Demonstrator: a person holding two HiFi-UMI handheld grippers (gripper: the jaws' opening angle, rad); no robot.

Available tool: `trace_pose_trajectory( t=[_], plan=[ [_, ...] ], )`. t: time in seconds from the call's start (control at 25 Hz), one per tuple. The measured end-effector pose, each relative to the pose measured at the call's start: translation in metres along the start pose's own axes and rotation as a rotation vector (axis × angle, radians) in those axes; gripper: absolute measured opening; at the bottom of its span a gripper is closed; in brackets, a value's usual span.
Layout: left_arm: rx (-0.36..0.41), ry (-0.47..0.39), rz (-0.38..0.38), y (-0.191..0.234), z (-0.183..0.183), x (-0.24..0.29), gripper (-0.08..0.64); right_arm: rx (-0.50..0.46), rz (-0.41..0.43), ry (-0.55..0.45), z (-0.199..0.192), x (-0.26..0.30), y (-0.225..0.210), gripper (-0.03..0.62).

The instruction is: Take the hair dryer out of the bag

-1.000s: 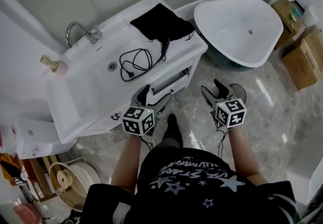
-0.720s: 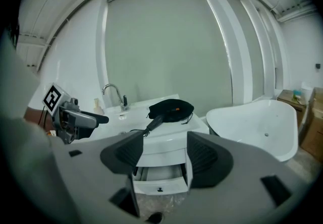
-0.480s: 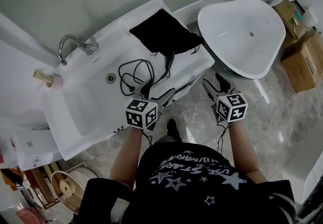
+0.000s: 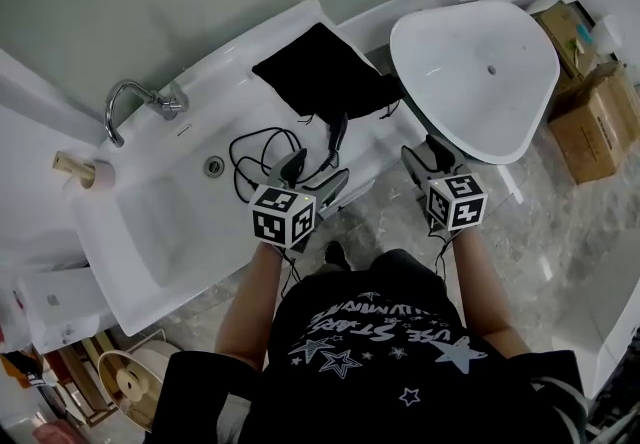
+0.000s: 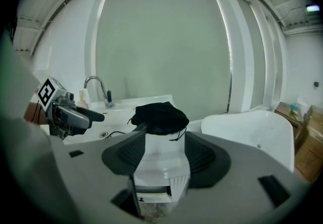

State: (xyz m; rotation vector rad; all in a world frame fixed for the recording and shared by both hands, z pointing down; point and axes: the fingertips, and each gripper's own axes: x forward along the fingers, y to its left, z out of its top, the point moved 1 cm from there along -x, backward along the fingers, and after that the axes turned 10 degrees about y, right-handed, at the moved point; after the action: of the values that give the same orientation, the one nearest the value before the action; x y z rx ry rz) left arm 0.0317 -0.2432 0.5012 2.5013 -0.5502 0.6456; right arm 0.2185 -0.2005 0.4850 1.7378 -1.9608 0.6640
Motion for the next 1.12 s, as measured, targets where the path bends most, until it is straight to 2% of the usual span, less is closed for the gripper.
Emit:
trace_pose_trajectory(
  t=[0.16, 0.4, 0.8, 1.12],
  plan=[
    [-0.008, 0.005, 0.000, -0.001, 0.001, 0.007, 0.407, -0.041, -0.019, 0.022, 0.008, 0.014, -0.012, 0.238],
    [-0.022, 0.028, 0.055, 0.003, 0.004, 0.018, 0.407, -0.091, 0.002, 0.040, 0.022, 0.042, -0.035, 0.222],
    [-0.093, 0.041, 0.170, 0.011, 0.015, 0.050, 0.406, -0.254, 0.094, 0.141, 0.023, 0.110, -0.064, 0.208],
    [-0.118, 0.072, 0.213, 0.015, 0.021, 0.077, 0.406, -0.364, 0.187, 0.183, 0.021, 0.140, -0.063, 0.207]
  ],
)
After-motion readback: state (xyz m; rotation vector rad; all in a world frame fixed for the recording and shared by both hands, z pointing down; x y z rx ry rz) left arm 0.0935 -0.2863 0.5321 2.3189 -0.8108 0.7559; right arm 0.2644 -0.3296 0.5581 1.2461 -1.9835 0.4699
